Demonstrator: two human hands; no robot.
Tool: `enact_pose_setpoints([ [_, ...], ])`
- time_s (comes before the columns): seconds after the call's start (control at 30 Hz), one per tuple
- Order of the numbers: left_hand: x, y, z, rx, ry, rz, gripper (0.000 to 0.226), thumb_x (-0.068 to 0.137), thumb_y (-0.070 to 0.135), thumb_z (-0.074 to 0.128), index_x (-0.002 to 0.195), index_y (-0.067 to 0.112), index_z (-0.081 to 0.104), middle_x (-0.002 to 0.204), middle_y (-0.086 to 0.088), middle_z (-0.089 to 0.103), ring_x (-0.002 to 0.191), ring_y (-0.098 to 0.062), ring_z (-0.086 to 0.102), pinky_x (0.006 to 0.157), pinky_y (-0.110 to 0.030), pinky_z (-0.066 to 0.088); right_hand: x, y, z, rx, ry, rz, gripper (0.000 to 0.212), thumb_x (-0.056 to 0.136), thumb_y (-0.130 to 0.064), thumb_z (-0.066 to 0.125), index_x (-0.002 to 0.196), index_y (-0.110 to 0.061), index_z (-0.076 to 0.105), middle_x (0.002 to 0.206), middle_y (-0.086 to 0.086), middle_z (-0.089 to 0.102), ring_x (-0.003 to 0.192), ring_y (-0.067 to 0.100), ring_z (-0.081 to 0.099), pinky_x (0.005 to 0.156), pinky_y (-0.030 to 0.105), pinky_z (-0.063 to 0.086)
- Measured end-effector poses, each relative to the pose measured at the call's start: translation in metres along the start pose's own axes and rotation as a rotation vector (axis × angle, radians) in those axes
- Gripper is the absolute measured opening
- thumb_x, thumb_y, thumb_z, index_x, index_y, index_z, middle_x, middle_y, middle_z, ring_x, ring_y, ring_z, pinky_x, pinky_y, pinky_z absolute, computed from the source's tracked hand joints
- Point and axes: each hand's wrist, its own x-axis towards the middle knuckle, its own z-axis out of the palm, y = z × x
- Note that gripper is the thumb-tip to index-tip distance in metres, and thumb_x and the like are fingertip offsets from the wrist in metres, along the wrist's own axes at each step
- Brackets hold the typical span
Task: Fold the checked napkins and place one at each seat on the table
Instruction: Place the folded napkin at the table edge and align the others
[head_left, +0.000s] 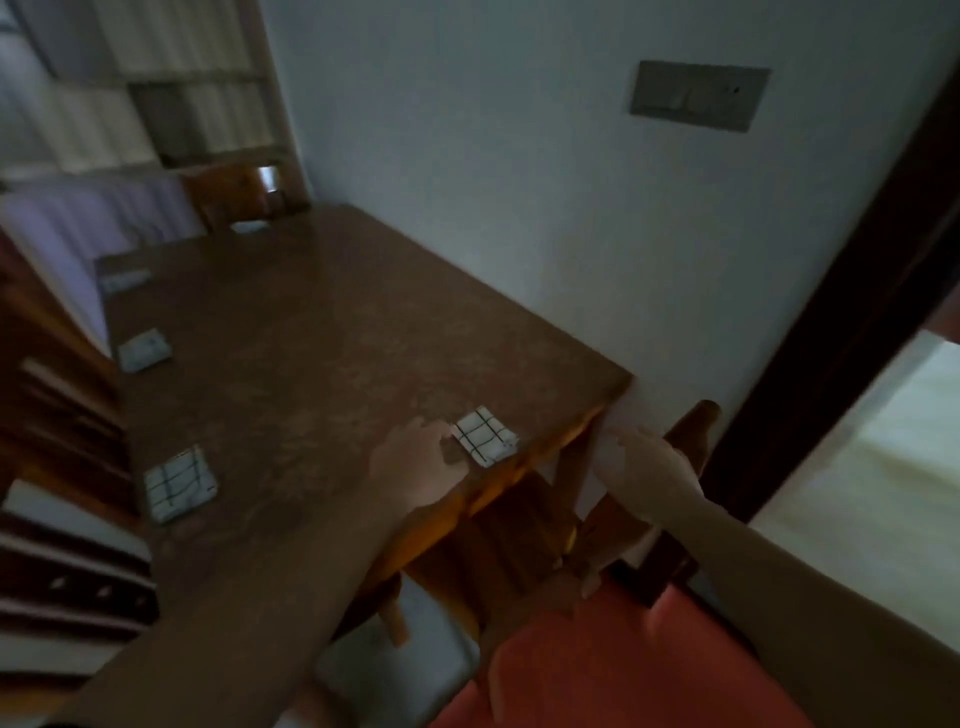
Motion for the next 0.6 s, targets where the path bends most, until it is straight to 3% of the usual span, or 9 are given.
enact_pose_setpoints([
  [0.13,0.012,0.015,0.012,-0.041,0.1,-0.123,0.047,0.078,0.06,0.052,0.116,0.032,0.056,0.115,0.003,0.055,0.103,-0.019,0.053,0.086,-0.039,0.048,0.053,0.007,0.006,-0.008,-0.085,-0.124,0.053,0.091,-0.045,0.05,0.139,-0.022,0.041,0.132,0.003,0.053,0.118,0.023,0.054,0.099,0.042,0.045],
  [0.23,0.032,0.023,0.031,-0.068,0.148,-0.173,0.059,0.068,0.082,0.042,0.096,0.034,0.06,0.103,0.006,0.06,0.088,-0.017,0.054,0.081,-0.039,0.051,0.091,0.01,0.018,-0.029,-0.14,-0.18,0.053,0.092,-0.044,0.052,0.139,-0.02,0.043,0.133,0.004,0.051,0.119,0.023,0.053,0.101,0.042,0.044],
  [0.37,0.07,0.021,0.061,-0.223,0.128,-0.303,0.038,0.075,0.056,0.057,0.1,0.029,0.062,0.107,0.003,0.06,0.1,-0.023,0.059,0.086,-0.043,0.053,0.14,0.025,0.046,-0.019,-0.268,-0.188,0.056,0.092,-0.046,0.052,0.142,-0.021,0.041,0.137,0.003,0.048,0.123,0.023,0.049,0.104,0.041,0.042],
  [0.43,0.082,0.022,0.076,-0.275,0.101,-0.31,0.031,0.077,0.055,0.059,0.091,0.028,0.062,0.099,0.002,0.063,0.098,-0.024,0.062,0.085,-0.043,0.054,0.159,0.032,0.06,-0.015,-0.327,-0.189,0.057,0.092,-0.046,0.053,0.142,-0.022,0.041,0.138,0.002,0.048,0.124,0.023,0.049,0.104,0.04,0.041],
  [0.5,0.09,0.025,0.088,-0.328,0.062,-0.322,0.031,0.083,0.051,0.057,0.094,0.023,0.063,0.101,0.0,0.065,0.098,-0.024,0.062,0.089,-0.042,0.052,0.175,0.035,0.073,-0.009,-0.361,-0.195,0.054,0.092,-0.044,0.054,0.14,-0.021,0.044,0.136,0.002,0.05,0.119,0.022,0.052,0.099,0.036,0.044],
  [0.6,0.099,0.025,0.105,-0.369,0.037,-0.414,0.024,0.087,0.045,0.057,0.075,0.024,0.057,0.083,0.002,0.061,0.087,-0.024,0.065,0.079,-0.037,0.055,0.198,0.034,0.098,-0.01,-0.449,-0.236,0.046,0.093,-0.041,0.054,0.131,-0.016,0.051,0.126,0.003,0.057,0.112,0.021,0.055,0.095,0.037,0.048],
])
